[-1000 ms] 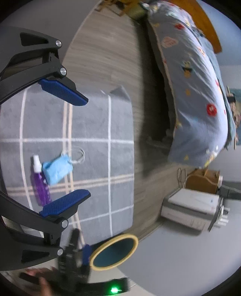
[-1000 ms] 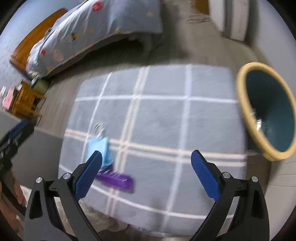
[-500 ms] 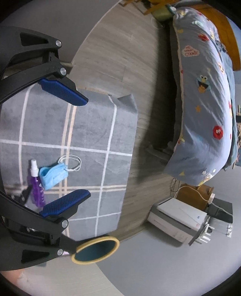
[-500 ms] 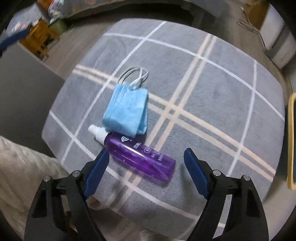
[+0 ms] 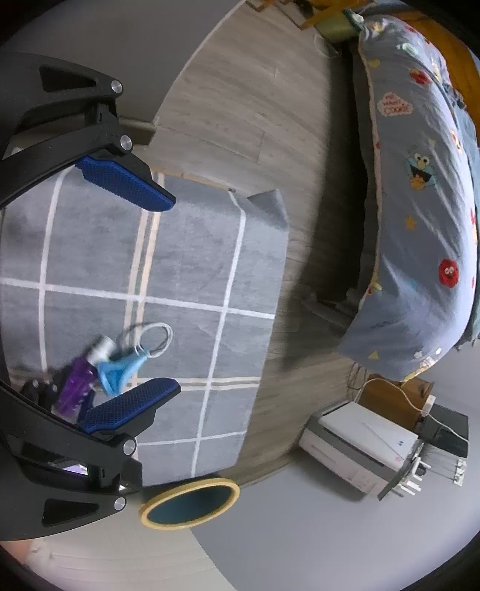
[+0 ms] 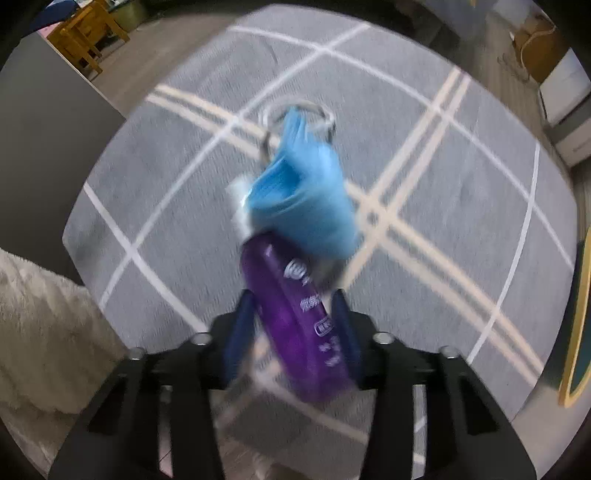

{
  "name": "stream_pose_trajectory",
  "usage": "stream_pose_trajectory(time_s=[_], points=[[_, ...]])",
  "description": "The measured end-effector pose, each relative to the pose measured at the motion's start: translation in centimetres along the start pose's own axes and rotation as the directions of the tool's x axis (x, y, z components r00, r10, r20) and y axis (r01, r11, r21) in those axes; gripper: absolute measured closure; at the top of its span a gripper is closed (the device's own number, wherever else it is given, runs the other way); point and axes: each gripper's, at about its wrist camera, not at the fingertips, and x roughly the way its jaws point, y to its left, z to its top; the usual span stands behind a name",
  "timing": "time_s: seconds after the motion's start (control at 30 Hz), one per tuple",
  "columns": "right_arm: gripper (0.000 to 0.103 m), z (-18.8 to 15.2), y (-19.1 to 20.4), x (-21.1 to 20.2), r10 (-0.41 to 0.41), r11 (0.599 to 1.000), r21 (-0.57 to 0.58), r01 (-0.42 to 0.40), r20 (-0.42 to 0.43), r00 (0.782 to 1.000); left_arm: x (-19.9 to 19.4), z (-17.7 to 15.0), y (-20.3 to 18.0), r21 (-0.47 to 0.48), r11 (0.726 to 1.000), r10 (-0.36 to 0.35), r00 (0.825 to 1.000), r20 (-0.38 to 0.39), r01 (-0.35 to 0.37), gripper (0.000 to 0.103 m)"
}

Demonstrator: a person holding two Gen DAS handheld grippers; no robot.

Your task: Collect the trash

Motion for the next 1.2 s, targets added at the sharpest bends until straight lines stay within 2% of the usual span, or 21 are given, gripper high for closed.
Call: stream_pose_trajectory(time_s=[0.1, 0.33, 0.43, 0.57, 0.67, 0.83, 1.0, 1.07, 1.17, 1.2], points=[[0.069, -0.7, -0.5, -0.5, 0.017, 1.0, 0.015, -0.017, -0.01, 1.0, 0.7, -0.1, -0.5, 0.024, 1.0, 0.014, 1.0, -0.019, -0.014, 0.012], [0.071, -1.3, -4.2, -4.0, 0.075, 0.986, 0.142, -0.086, 0.079, 0.994, 1.8, -0.1, -1.8, 0.055, 0.998, 0.025, 0.999, -0.042, -0.022, 0.012], [0.071, -1.1, -5.8, -5.7, 0.099, 0.979, 0.172, -0.113, 0.086, 0.991, 2.1, -0.3, -2.2, 0.064, 0.998, 0.024, 0.998, -0.053, -0.021, 0.012], [0.071, -0.7, -7.8, -8.6, 0.107, 0.977, 0.171, -0.124, 0.106, 0.989, 3.1, -0.5, -3.3, 0.095, 0.995, 0.022, 0.997, -0.078, -0.015, 0.012], [0.071, -0.4, -9.4, -10.3, 0.061, 0.982, 0.171, -0.084, 0.14, 0.988, 4.1, -0.6, -4.6, 0.134, 0.991, 0.026, 0.995, -0.092, -0.013, 0.012], [0.071, -1.7, -15.9, -12.1, 0.026, 0.934, 0.341, -0.107, 0.233, 0.972, 6.8, -1.4, -7.7, 0.207, 0.978, 0.035, 0.99, -0.134, -0.006, 0.012], [0.071, -3.2, -19.5, -12.7, 0.005, 0.894, 0.43, -0.126, 0.271, 0.963, 10.0, -2.8, -11.1, 0.276, 0.961, 0.027, 0.985, -0.171, 0.021, 0.012], [0.071, -3.5, -20.2, -12.6, 0.006, 0.886, 0.445, -0.133, 0.277, 0.961, 11.4, -3.4, -12.1, 0.284, 0.957, 0.0, 0.979, -0.202, 0.059, 0.012], [0.071, -3.8, -21.1, -12.2, 0.002, 0.88, 0.457, -0.13, 0.27, 0.963, 13.7, -4.4, -13.8, 0.321, 0.943, 0.0, 0.966, -0.258, 0.086, 0.03], [0.071, -3.9, -21.3, -12.1, 0.001, 0.879, 0.459, -0.128, 0.267, 0.964, 14.2, -4.6, -14.1, 0.333, 0.939, 0.007, 0.963, -0.269, 0.086, 0.041]])
